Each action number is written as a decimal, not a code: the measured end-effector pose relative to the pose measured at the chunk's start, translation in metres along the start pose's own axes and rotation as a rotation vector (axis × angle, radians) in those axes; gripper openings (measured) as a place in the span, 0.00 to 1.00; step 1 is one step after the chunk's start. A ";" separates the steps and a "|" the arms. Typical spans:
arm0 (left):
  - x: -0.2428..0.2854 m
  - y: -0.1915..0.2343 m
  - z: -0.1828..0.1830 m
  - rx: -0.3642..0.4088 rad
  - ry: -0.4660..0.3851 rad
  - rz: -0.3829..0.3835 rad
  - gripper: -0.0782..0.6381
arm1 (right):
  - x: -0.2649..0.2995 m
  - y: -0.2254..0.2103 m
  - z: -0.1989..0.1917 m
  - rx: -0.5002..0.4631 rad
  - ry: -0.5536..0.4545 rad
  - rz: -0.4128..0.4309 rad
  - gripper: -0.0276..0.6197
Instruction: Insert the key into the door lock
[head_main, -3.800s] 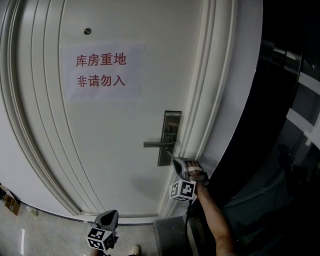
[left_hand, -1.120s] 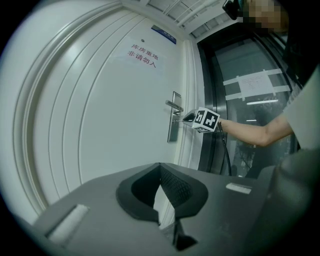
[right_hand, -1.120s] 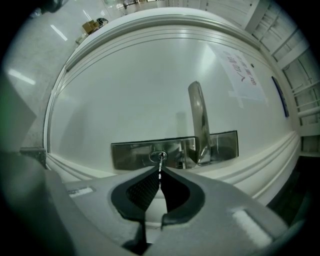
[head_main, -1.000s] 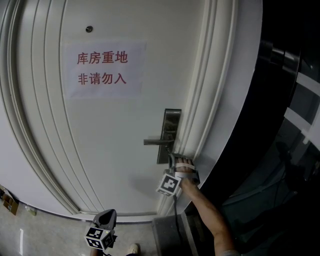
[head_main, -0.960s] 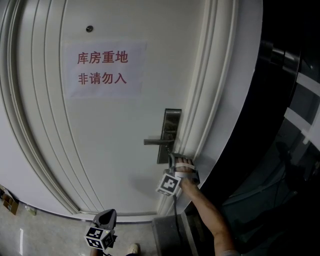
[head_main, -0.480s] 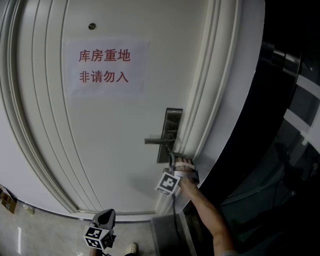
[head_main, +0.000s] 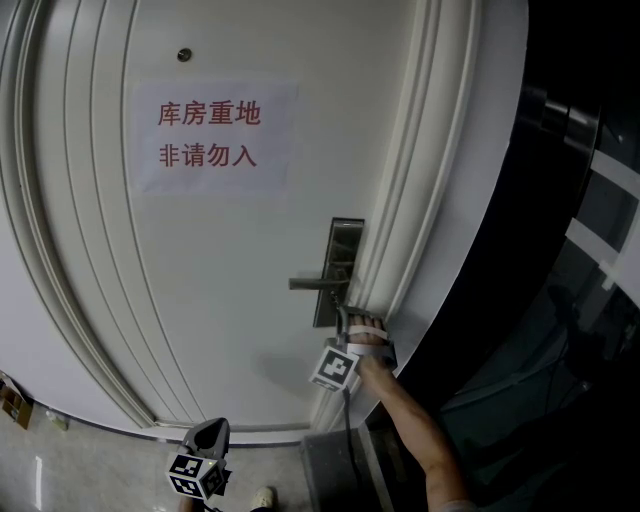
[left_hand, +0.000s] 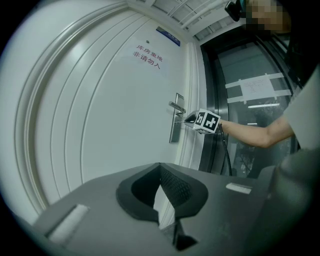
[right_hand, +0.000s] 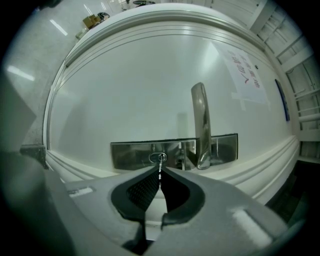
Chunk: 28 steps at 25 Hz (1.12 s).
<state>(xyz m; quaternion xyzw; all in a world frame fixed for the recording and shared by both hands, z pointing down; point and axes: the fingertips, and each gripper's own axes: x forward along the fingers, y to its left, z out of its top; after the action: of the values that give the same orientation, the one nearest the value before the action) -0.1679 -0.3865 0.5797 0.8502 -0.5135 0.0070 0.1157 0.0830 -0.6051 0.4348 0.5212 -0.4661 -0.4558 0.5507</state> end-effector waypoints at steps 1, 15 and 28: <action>0.000 0.000 0.000 0.001 0.000 0.000 0.11 | 0.000 0.000 0.000 -0.001 -0.002 -0.002 0.06; -0.003 0.003 0.001 0.000 -0.004 0.003 0.11 | 0.001 0.000 -0.002 0.015 0.012 0.010 0.06; -0.004 0.004 0.000 -0.009 -0.009 0.009 0.11 | 0.004 -0.001 0.000 -0.036 0.033 0.004 0.06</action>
<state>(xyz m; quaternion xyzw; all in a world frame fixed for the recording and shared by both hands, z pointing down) -0.1733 -0.3849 0.5800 0.8474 -0.5178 0.0015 0.1173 0.0831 -0.6091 0.4336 0.5176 -0.4498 -0.4543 0.5687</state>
